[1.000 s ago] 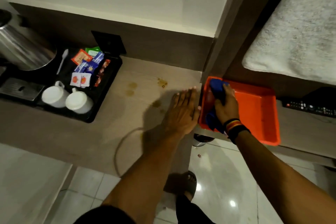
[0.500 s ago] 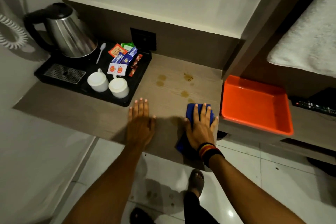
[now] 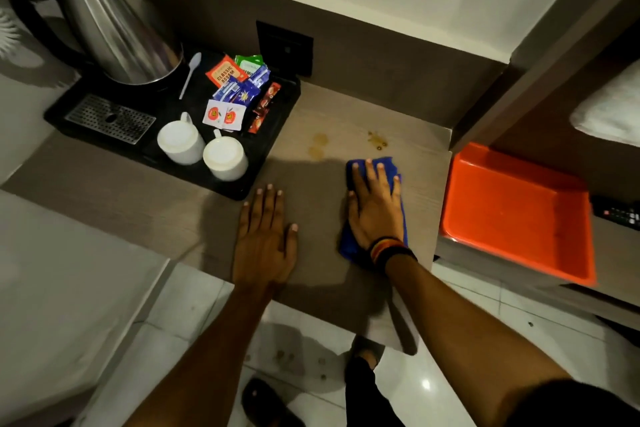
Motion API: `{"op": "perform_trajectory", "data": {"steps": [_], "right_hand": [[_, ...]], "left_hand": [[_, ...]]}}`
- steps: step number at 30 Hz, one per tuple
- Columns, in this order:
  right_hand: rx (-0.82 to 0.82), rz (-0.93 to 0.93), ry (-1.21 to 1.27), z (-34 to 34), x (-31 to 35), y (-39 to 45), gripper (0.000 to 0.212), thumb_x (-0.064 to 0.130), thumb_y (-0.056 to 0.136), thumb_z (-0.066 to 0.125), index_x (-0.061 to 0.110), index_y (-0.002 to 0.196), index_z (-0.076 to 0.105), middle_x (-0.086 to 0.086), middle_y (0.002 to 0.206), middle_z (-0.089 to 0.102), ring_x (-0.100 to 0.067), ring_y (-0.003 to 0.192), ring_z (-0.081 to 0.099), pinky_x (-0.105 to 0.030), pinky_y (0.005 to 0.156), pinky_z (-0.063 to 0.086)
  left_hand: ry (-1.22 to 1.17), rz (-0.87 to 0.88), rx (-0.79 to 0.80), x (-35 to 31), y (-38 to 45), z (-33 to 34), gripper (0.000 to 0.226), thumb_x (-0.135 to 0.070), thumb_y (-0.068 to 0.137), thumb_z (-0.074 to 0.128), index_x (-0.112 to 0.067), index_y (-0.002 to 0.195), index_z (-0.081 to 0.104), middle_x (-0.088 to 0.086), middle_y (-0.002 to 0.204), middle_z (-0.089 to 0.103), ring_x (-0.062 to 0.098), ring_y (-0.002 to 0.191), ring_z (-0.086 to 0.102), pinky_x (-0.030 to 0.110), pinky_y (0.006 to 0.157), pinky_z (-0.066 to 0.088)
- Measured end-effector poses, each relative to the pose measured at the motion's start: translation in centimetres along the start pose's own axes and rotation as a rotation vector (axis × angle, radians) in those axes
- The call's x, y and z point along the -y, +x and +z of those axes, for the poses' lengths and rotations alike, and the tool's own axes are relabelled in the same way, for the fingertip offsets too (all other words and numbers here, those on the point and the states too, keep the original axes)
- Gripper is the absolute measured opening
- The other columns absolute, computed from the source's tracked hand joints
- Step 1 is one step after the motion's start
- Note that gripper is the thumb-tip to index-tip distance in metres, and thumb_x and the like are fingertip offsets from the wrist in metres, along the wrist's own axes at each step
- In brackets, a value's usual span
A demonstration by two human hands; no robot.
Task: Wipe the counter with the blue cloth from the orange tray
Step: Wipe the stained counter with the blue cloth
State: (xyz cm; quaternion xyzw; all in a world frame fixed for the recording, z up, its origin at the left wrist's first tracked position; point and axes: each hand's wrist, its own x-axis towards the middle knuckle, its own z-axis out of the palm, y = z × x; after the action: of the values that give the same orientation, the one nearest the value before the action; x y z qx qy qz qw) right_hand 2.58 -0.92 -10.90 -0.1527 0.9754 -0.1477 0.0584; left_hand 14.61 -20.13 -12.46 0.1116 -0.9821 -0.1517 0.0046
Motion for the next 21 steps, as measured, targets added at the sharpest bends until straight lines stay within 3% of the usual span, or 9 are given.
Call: {"op": "perform_trajectory", "data": {"steps": [4,8,12,16,19,21], "right_hand": [[0.062,-0.151,0.023,0.3,-1.2,-7.1,0.058,0.039,0.102,0.029,0.035,0.159,0.018,0.006,0.169,0.015,-0.018,0.158,0.005,-0.053,0.128,0.003],[0.004,0.05,-0.004,-0.8,-5.1,-6.4,0.059,0.036,0.101,0.031,0.036,0.158,0.017,0.004,0.17,0.013,-0.02,0.158,0.003,-0.056,0.128,0.004],[-0.039,0.171,-0.043,-1.0,-4.6,-1.0,0.059,0.038,0.102,0.026,0.029,0.16,0.016,0.001,0.17,0.012,-0.021,0.158,0.003,-0.057,0.127,0.005],[-0.017,0.044,0.029,0.2,0.7,0.2,0.059,0.035,0.101,0.031,0.029,0.159,0.019,0.0,0.169,0.018,-0.024,0.158,0.008,-0.059,0.127,0.006],[-0.001,-0.105,-0.005,2.2,3.9,-5.6,0.06,0.036,0.1,0.03,0.033,0.158,0.018,0.003,0.169,0.02,-0.022,0.158,0.009,-0.055,0.127,0.008],[0.022,-0.131,0.011,2.1,2.5,-8.4,0.06,0.036,0.099,0.031,0.035,0.158,0.019,0.005,0.168,0.02,-0.021,0.158,0.008,-0.057,0.127,0.01]], "left_hand": [[-0.003,0.001,-0.004,-0.1,-0.2,-0.3,0.075,-0.049,0.105,0.021,-0.012,0.169,0.009,0.013,0.179,0.006,0.027,0.166,0.003,0.054,0.135,0.01],[-0.014,0.003,-0.006,0.0,-0.1,-0.2,0.074,-0.051,0.106,0.023,-0.016,0.169,0.009,0.012,0.179,0.005,0.028,0.166,0.001,0.057,0.135,0.01],[-0.008,-0.001,-0.002,0.1,0.1,0.0,0.072,-0.052,0.106,0.023,-0.02,0.17,0.01,0.01,0.18,0.003,0.028,0.166,-0.001,0.057,0.135,0.007],[0.012,-0.007,-0.004,0.0,0.2,0.0,0.072,-0.051,0.105,0.024,-0.019,0.169,0.012,0.012,0.179,0.006,0.03,0.166,0.002,0.057,0.135,0.008],[0.042,-0.012,0.001,-0.2,-0.2,-0.2,0.071,-0.047,0.106,0.026,-0.016,0.169,0.012,0.014,0.179,0.009,0.03,0.166,0.005,0.058,0.134,0.01],[0.053,-0.015,0.006,-0.3,-0.2,-0.3,0.072,-0.047,0.107,0.026,-0.016,0.169,0.011,0.014,0.179,0.008,0.03,0.166,0.005,0.058,0.134,0.01]]}}
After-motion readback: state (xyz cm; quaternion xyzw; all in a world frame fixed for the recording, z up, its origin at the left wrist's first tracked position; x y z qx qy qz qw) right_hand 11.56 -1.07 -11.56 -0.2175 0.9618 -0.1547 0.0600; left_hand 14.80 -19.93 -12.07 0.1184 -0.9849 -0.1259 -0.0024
